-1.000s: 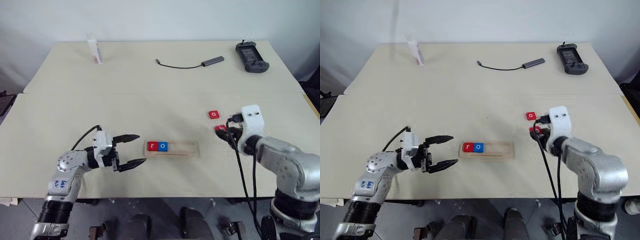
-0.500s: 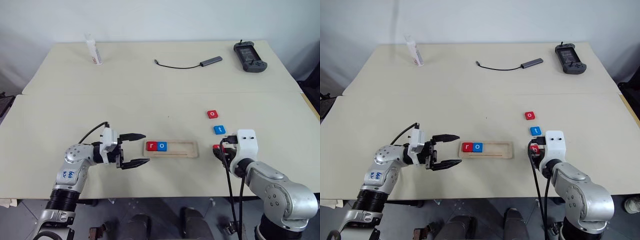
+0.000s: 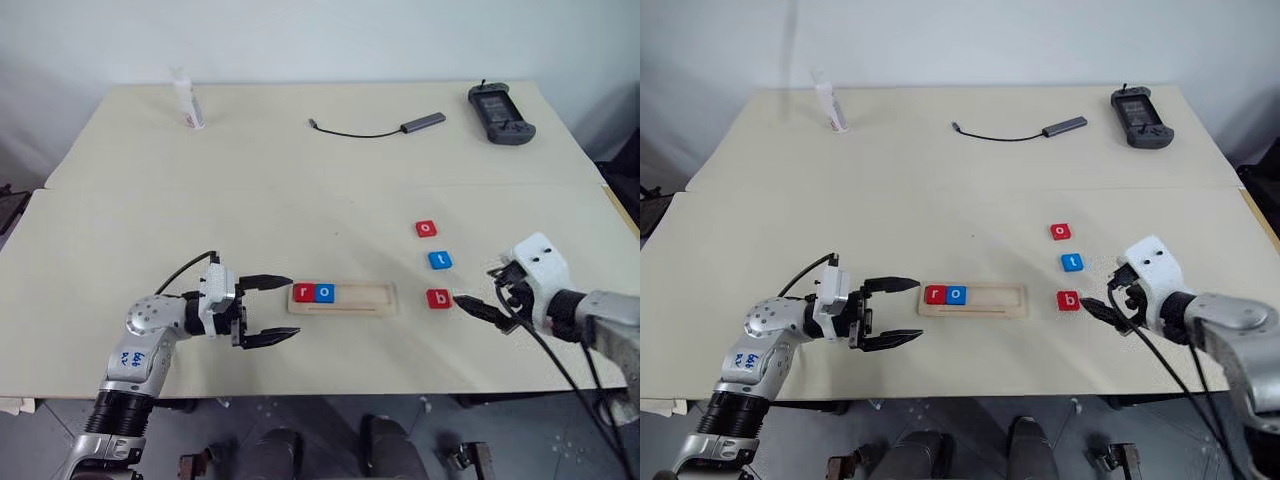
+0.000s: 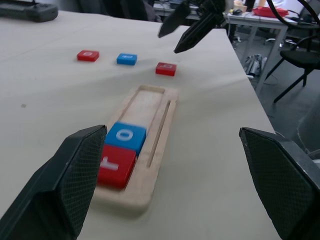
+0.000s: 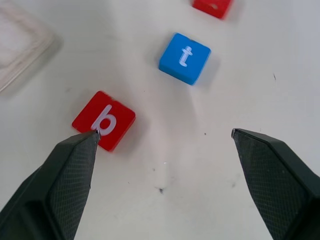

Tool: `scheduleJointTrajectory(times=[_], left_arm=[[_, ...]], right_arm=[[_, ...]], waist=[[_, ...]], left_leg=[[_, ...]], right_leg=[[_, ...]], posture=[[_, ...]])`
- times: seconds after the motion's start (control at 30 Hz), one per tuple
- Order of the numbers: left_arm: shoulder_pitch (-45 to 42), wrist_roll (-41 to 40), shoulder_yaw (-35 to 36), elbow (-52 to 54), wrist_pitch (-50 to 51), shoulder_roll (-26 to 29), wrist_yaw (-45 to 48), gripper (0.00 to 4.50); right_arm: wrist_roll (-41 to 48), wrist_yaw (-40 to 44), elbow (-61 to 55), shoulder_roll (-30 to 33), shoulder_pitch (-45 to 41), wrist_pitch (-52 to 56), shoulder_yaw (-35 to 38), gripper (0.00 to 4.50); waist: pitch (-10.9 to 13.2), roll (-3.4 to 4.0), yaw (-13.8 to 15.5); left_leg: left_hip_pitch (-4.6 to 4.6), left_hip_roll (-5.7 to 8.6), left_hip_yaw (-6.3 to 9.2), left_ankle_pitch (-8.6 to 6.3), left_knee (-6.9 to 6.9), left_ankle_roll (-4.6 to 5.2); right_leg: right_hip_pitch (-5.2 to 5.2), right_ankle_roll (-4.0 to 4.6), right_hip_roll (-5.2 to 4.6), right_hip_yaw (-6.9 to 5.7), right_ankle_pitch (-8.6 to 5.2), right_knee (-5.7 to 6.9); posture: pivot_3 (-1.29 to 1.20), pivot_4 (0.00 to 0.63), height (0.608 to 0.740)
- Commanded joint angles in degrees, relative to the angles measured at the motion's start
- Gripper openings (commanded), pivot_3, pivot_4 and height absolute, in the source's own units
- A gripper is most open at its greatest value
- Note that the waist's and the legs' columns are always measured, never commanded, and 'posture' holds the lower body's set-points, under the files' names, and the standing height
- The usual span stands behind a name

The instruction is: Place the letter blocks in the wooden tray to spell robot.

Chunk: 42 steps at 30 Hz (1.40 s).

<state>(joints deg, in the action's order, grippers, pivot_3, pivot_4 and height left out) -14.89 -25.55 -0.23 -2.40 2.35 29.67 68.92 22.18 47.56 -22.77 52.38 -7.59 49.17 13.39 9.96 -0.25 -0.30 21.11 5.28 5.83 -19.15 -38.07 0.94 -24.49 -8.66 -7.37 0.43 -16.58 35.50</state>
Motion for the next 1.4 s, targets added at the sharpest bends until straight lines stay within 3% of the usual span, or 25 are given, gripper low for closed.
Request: scheduleJointTrajectory(times=[0.03,0.17,0.3,1.2,1.4], left_arm=[[1.22,-0.14,1.15,2.57,-1.17,0.41,-0.93,4.50],[2.08,0.07,1.24,3.55,-1.46,0.73,-1.67,4.50],[3.55,-0.19,1.39,5.75,-0.91,1.23,-2.62,4.50],[3.05,-0.49,1.84,7.07,0.29,2.54,-3.16,4.50],[3.72,-0.64,2.46,7.50,0.21,2.81,-3.31,4.50]], right_arm=[[-2.70,16.34,11.42,2.66,-1.85,-23.92,-4.71,4.44],[-6.86,25.68,24.09,3.44,-6.11,-38.00,-11.29,4.44],[-12.09,28.10,36.93,1.19,-13.11,-47.34,-16.49,4.44],[-19.20,39.62,64.37,-3.99,-31.42,-64.27,-24.76,4.44],[-18.35,41.35,64.20,-4.30,-31.78,-64.10,-25.19,2.70]], waist=[[0.00,0.00,-0.04],[0.01,-0.01,0.13],[0.01,-0.01,0.23],[0.00,-0.02,0.16],[-0.03,-0.07,0.10]], left_leg=[[0.00,0.00,-0.03,0.00,0.00,0.00],[0.00,0.03,-0.02,0.00,-0.05,0.00],[0.03,0.06,0.00,0.00,-0.13,0.00],[-0.02,0.01,0.04,-0.01,-0.25,-0.09],[-0.04,0.00,0.05,-0.01,-0.31,-0.09]], right_leg=[[-0.01,0.00,0.00,0.01,0.00,0.00],[0.00,0.00,-0.04,0.01,0.00,-0.06],[-0.01,-0.01,-0.09,0.00,0.01,-0.12],[0.06,-0.01,-0.06,-0.03,0.01,-0.09],[0.08,-0.01,-0.06,-0.03,0.01,-0.06]], posture=[[0.00,0.150,0.740],[0.00,0.150,0.740],[0.00,0.150,0.740],[0.00,0.150,0.740],[0.00,0.150,0.740]])
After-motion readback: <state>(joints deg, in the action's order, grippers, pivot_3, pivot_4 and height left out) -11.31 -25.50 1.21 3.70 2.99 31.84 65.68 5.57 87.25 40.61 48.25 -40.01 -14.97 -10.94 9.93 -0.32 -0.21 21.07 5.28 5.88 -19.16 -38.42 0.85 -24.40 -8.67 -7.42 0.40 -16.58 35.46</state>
